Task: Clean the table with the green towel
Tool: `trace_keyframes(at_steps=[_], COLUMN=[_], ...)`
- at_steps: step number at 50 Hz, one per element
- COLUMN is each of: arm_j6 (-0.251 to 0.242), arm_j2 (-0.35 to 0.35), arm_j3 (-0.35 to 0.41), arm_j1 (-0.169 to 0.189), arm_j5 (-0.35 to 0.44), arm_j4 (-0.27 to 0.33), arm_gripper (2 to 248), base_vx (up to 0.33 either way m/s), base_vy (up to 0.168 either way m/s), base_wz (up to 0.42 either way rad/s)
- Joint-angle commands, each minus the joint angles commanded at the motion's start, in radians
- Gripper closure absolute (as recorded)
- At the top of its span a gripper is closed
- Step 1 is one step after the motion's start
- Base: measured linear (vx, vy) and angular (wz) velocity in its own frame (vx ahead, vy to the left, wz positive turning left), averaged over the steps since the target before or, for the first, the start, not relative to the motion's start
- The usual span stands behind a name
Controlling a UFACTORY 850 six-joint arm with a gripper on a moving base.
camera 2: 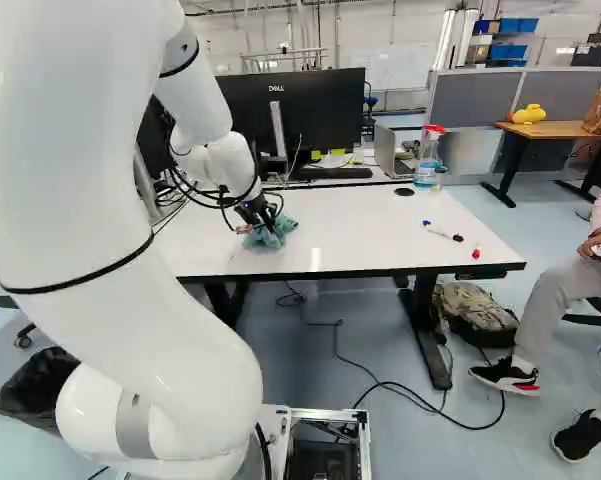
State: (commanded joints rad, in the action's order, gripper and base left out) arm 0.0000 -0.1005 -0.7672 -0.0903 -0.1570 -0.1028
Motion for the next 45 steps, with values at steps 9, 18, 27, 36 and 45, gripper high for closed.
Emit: trace_keyframes(at_steps=[9, 18, 27, 36, 45], arm_j6=[0.0, 0.0, 0.0, 0.0, 0.0], arm_j2=[0.003, 0.022, 0.047, 0.075, 0.105], arm_j3=[0.003, 0.023, 0.05, 0.08, 0.111], arm_j1=[-0.034, -0.065, -0.097, -0.128, -0.159], arm_j5=[0.0, 0.0, 0.0, 0.0, 0.0], arm_j4=[0.0, 0.0, 0.0, 0.0, 0.0], arm_gripper=[195, 195, 195, 195, 195], base_vx=[0.0, 0.0, 0.0, 0.0, 0.0], base_vy=[0.0, 0.0, 0.0, 0.0, 0.0], base_wz=[0.0, 0.0, 0.0, 0.0, 0.0])
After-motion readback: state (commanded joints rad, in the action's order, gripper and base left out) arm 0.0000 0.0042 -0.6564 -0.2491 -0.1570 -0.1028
